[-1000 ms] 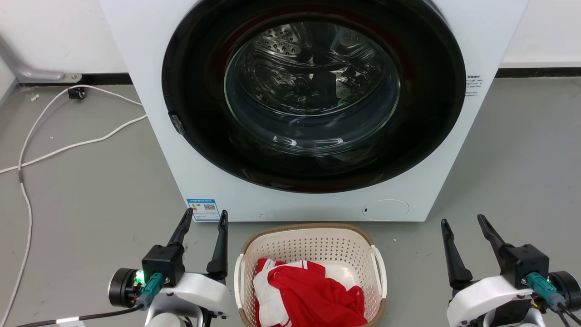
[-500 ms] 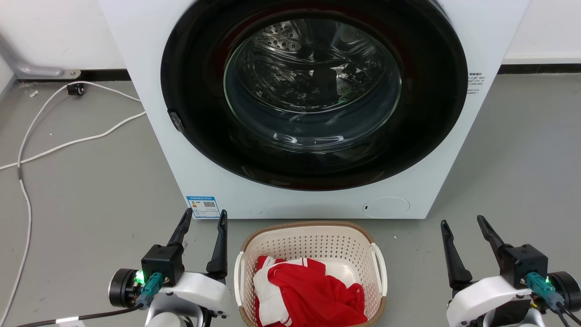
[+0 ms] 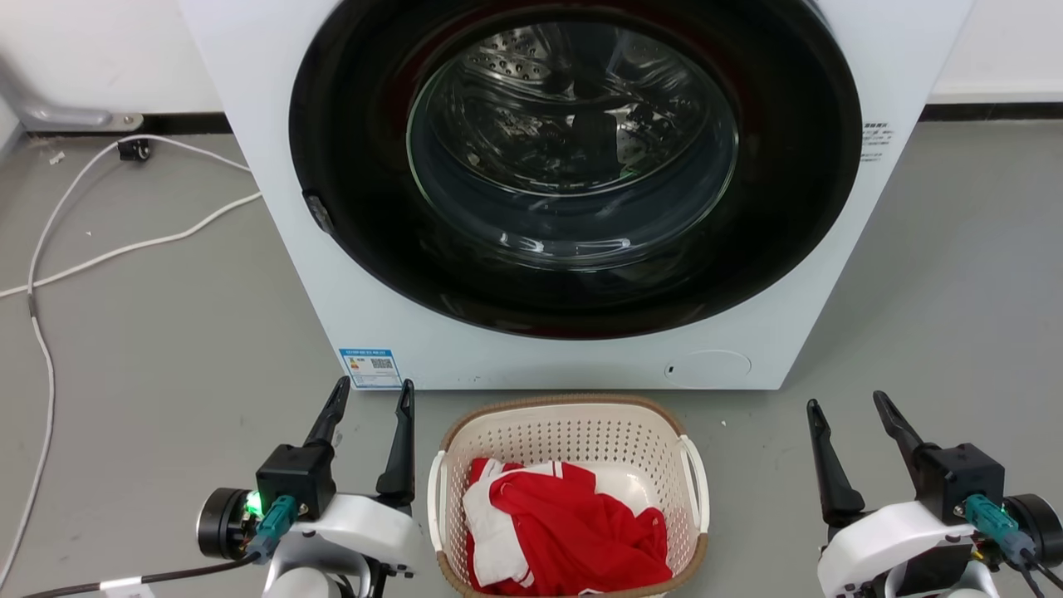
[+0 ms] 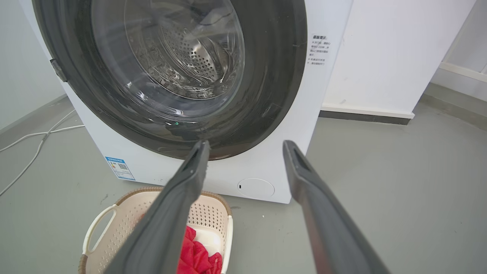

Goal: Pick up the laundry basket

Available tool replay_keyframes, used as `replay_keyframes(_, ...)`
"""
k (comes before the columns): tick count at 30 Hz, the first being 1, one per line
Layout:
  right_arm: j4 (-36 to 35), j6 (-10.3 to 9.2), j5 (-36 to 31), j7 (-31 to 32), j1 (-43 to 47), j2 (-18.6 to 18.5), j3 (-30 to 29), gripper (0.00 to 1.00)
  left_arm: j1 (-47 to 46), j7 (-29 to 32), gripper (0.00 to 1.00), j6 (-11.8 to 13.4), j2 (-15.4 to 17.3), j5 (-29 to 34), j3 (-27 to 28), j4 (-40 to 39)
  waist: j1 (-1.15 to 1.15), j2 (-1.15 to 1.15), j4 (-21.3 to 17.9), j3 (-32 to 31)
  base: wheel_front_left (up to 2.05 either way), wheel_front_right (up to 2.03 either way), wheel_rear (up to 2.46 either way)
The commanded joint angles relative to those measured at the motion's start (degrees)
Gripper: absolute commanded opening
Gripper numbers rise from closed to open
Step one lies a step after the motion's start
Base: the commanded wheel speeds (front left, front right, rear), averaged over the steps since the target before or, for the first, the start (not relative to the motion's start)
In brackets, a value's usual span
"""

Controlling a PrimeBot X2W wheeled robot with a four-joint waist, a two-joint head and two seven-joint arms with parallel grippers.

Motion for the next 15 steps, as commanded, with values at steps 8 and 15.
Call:
replay_keyframes(8,1.97,-0.02,0.81,0.31,-3.04,0.14,-0.01,1.00,-2.90,-0.14,1.00,0.49,-0.01,0.68,0.84,0.99,0.00,0.00,-0.48,6.00,0.00,0.00,0.00)
replay_keyframes(15,6.38,-0.02,1.32,0.06,-8.22,0.12,0.58,1.00,-6.95,-0.14,1.00,0.31,0.01,0.18,1.95,3.98,0.00,0.00,-1.09,15.84,0.00,0.00,0.00)
